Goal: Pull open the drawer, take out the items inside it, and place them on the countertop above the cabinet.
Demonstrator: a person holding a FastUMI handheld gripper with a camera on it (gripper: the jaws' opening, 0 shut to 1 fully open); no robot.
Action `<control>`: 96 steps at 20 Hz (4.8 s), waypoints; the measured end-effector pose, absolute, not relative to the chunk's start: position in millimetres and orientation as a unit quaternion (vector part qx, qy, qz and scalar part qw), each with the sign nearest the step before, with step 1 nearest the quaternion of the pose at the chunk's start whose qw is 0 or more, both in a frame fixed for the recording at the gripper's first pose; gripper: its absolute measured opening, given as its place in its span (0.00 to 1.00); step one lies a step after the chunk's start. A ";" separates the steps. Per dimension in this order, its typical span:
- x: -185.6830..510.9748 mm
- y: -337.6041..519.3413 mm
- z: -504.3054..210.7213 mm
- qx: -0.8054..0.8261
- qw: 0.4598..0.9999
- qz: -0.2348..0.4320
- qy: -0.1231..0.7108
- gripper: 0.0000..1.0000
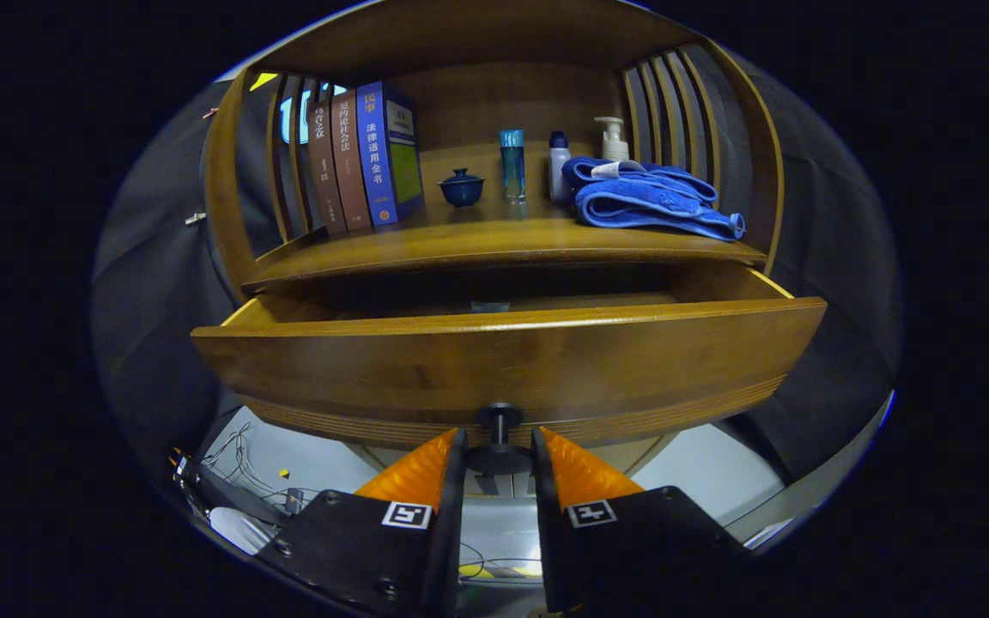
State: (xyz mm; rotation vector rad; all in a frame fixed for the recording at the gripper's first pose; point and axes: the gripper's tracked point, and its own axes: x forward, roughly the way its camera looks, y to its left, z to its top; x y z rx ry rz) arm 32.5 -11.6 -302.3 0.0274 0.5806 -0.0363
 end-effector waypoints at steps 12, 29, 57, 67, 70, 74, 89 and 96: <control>-53.1 -6.4 -305.0 0.028 0.948 -0.010 0.316 0.43; -63.0 12.3 -201.4 0.031 0.968 -0.011 0.248 0.40; 97.2 1.7 -349.7 0.020 0.801 -0.059 0.595 0.92; 95.5 -8.2 -349.5 0.006 0.803 -0.058 0.593 0.47; 84.1 -7.8 -338.9 0.024 0.806 -0.052 0.589 0.47; 62.2 -13.8 -304.7 0.034 0.824 -0.041 0.564 0.47; 152.4 -2.5 -182.0 0.039 0.894 0.001 0.446 0.47; 243.2 -10.5 -205.7 0.033 0.886 -0.025 0.462 0.47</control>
